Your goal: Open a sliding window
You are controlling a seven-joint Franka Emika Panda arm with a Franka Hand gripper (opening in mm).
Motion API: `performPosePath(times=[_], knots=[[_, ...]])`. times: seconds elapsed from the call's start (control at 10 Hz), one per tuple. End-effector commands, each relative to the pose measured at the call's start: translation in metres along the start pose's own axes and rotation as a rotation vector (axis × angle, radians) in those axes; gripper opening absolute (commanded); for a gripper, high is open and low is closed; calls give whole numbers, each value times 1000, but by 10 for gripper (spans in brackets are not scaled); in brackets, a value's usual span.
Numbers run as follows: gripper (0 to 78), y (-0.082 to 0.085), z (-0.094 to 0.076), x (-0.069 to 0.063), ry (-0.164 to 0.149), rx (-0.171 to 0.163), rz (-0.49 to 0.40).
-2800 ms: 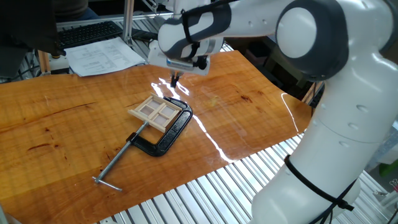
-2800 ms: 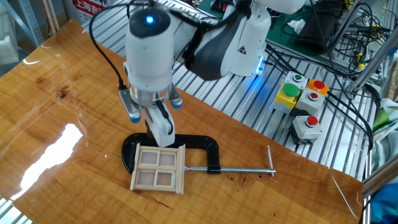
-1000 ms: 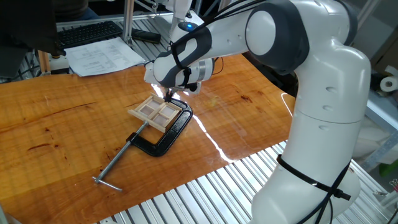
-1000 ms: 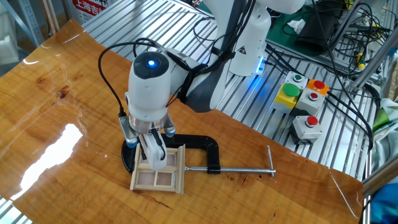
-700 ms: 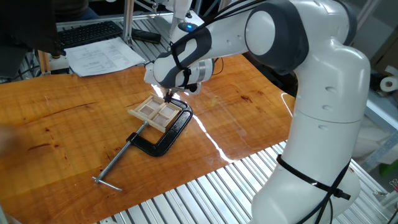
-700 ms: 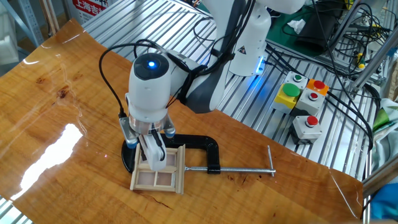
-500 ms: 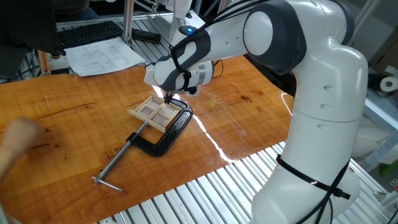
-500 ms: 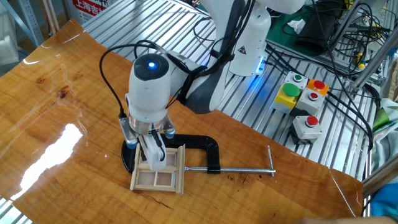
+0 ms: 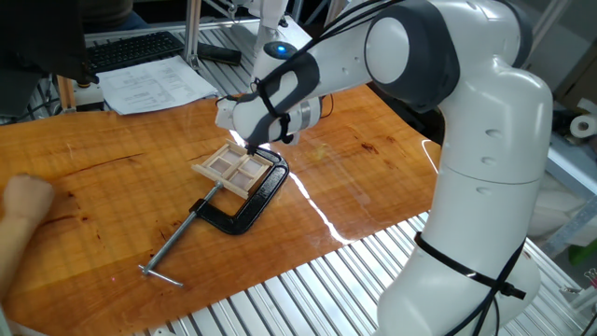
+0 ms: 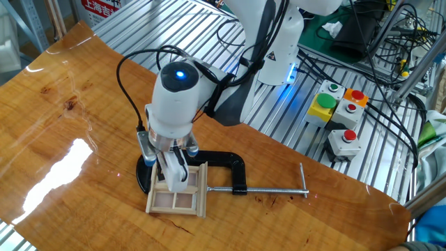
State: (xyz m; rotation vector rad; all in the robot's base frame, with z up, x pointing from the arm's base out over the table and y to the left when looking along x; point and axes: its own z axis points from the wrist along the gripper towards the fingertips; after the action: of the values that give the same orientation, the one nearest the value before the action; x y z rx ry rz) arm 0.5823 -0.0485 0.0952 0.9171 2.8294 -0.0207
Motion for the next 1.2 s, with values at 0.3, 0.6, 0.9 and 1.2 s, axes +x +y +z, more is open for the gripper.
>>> performPosePath(times=[0.3, 0.6, 0.9, 1.2], knots=[[0, 0, -1, -1, 82, 1, -5], [0, 0, -1, -1, 77, 2, 11], [0, 0, 2, 1, 79, 2, 16], [0, -1, 11, 8, 68, 1, 13]])
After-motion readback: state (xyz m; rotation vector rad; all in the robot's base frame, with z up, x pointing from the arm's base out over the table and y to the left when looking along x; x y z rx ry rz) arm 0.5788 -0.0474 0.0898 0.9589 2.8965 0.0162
